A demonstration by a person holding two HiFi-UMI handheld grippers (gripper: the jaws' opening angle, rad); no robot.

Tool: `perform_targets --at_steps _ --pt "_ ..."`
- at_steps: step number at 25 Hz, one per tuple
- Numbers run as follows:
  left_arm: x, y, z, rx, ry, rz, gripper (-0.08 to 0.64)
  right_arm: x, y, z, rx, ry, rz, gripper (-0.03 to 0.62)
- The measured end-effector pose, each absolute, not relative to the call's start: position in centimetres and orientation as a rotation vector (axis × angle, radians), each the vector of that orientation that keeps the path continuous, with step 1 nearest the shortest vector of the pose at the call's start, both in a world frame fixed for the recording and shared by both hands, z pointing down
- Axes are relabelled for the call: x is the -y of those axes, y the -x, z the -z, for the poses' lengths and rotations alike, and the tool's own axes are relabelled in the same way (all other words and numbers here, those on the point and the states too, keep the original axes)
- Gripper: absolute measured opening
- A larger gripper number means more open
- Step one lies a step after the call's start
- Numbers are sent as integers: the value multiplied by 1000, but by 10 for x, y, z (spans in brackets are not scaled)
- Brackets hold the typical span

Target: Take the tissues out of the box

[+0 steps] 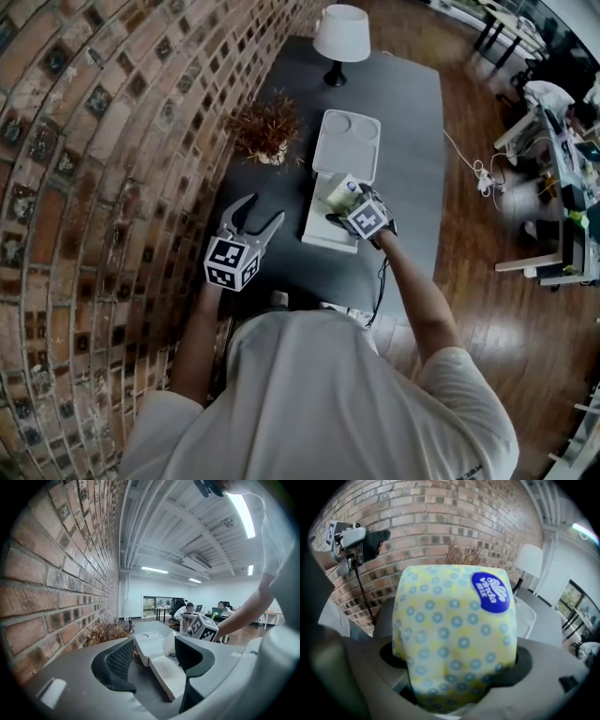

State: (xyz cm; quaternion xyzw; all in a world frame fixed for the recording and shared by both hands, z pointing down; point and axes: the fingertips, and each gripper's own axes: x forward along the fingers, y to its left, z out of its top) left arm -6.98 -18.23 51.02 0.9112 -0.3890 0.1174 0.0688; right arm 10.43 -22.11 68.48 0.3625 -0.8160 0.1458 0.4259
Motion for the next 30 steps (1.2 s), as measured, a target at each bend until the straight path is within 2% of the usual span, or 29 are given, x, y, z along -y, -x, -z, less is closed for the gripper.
perform_targets --at_steps 10,17,30 --pt "199 59 -495 1099 -2797 -282 281 204 -89 -557 2287 -1303 -146 499" --pt "199 55 -485 1045 -2838 -260 281 177 -119 -482 2386 -1622 -88 499" --pt "192 49 -469 1116 -2836 -160 281 95 -209 -452 2168 -2243 -12 505"
